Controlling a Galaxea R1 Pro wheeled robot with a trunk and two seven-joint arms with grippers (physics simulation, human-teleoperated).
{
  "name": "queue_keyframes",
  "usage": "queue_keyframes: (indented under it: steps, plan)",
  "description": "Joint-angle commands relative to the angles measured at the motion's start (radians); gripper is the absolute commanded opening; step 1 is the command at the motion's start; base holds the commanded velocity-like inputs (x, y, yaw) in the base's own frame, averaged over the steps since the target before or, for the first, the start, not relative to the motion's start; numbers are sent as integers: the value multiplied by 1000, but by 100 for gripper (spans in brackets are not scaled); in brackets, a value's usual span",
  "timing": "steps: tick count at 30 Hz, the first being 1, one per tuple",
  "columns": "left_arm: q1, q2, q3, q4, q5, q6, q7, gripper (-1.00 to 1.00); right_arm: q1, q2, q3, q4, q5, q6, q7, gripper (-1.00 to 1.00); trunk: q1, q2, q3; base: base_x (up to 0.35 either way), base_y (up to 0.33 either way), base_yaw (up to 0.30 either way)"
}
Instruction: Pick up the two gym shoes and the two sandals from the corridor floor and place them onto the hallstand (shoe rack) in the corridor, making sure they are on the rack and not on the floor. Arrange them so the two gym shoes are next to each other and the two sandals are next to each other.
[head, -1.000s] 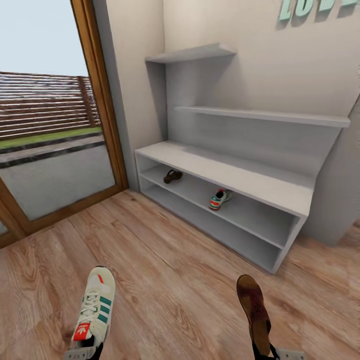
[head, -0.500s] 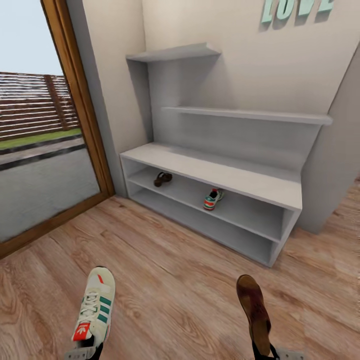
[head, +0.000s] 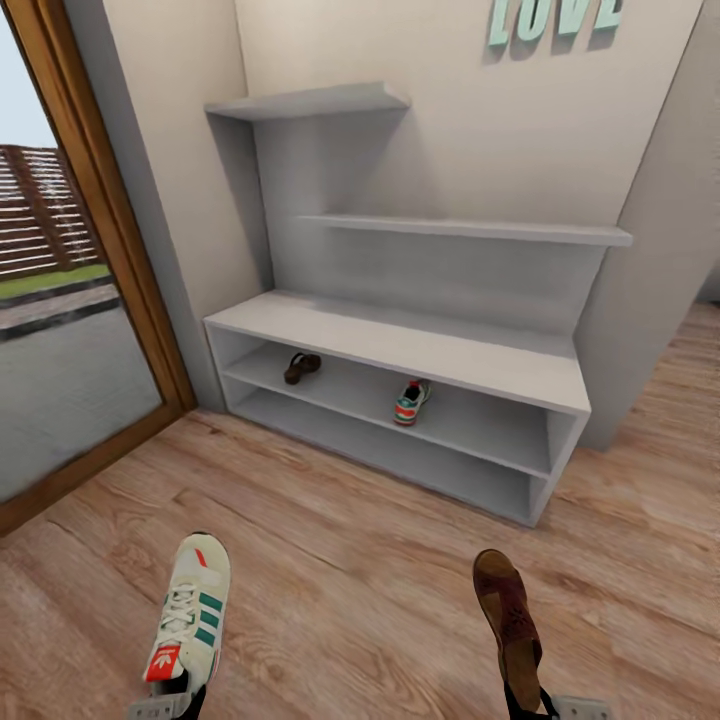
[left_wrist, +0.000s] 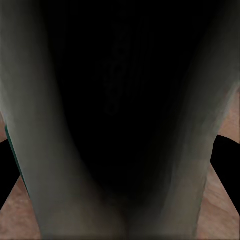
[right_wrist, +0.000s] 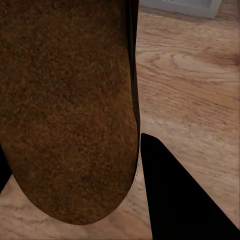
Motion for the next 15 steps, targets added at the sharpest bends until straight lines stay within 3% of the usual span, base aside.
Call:
queue_keyframes:
  steps: [1, 8, 15]
  plan:
    - [-1, -1, 8, 1, -9, -5, -5, -100, -1, 1, -8, 1, 7, -3, 6, -100, 0, 0, -1, 238, 251, -270]
    - [-1, -1, 8, 1, -10, -6, -6, -100, -1, 1, -8, 1, 7, -3, 5, -100, 0, 0, -1, 237, 218, -270]
    - [-1, -1, 8, 2, -9, -6, -6, -100, -1, 1, -8, 1, 7, -3, 5, -100, 0, 0, -1, 81, 40, -270]
